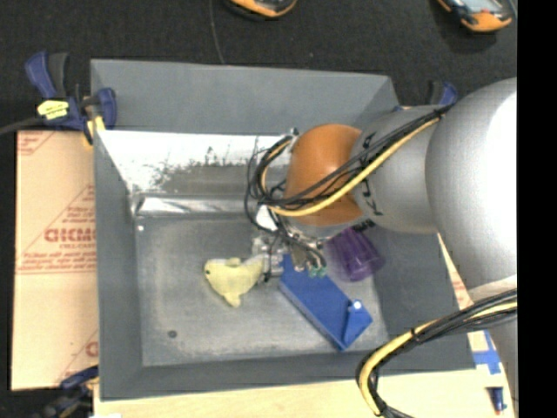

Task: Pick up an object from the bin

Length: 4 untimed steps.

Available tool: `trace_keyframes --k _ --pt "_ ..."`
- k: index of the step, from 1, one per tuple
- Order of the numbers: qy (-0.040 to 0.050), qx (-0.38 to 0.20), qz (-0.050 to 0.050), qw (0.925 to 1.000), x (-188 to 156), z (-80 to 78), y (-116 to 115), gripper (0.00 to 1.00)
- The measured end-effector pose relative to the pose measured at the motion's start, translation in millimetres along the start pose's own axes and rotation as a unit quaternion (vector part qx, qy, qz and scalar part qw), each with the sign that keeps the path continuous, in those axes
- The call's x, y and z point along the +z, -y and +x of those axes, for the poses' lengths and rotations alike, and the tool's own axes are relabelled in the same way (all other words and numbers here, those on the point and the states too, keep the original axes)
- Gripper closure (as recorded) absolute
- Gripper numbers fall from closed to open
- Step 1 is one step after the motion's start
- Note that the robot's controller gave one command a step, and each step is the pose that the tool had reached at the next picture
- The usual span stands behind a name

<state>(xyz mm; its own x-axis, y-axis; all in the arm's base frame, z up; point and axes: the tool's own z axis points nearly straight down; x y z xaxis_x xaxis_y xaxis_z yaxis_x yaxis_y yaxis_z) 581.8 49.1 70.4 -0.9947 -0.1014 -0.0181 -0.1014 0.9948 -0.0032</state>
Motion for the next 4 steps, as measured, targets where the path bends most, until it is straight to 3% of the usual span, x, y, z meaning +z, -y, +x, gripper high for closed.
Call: trace_keyframes --k 2,3,4 --pt "0.0017 0.008 0.000 1.0000 -112.0 -9.7 1.3 1.00" --pt "0.0061 -0.020 0.000 0.9998 -78.3 -60.3 -30.2 1.00" --pt "0.0056 -0.024 0.000 0.9997 -57.4 -39.2 -33.5 1.00"
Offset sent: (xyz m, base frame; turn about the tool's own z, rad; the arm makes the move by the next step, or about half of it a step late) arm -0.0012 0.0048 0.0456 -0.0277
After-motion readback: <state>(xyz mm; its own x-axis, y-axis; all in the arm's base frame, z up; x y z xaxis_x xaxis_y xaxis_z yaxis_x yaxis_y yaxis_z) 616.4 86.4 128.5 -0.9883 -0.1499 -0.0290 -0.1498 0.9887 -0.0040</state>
